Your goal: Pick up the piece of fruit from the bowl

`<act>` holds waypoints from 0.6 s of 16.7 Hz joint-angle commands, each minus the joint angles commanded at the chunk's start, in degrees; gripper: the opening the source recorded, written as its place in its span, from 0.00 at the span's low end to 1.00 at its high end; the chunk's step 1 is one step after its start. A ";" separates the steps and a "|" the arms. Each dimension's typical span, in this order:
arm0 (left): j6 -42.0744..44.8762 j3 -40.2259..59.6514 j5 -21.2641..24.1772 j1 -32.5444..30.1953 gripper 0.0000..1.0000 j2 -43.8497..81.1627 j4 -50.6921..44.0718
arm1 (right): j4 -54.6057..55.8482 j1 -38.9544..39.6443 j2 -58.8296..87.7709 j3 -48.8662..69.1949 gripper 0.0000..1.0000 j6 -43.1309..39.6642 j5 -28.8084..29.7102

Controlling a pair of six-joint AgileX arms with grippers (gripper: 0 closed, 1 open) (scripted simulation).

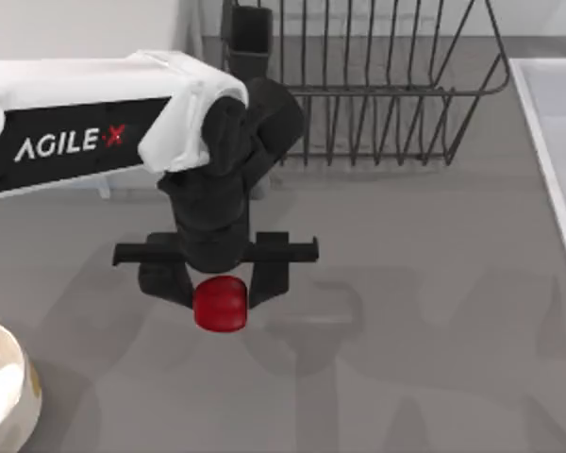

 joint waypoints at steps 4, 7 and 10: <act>-0.01 -0.27 0.00 -0.01 0.00 0.10 0.29 | 0.00 0.00 0.00 0.00 1.00 0.00 0.00; -0.01 -0.27 0.00 -0.01 0.23 0.10 0.29 | 0.00 0.00 0.00 0.00 1.00 0.00 0.00; -0.01 -0.27 0.00 -0.01 0.45 0.10 0.29 | 0.00 0.00 0.00 0.00 1.00 0.00 0.00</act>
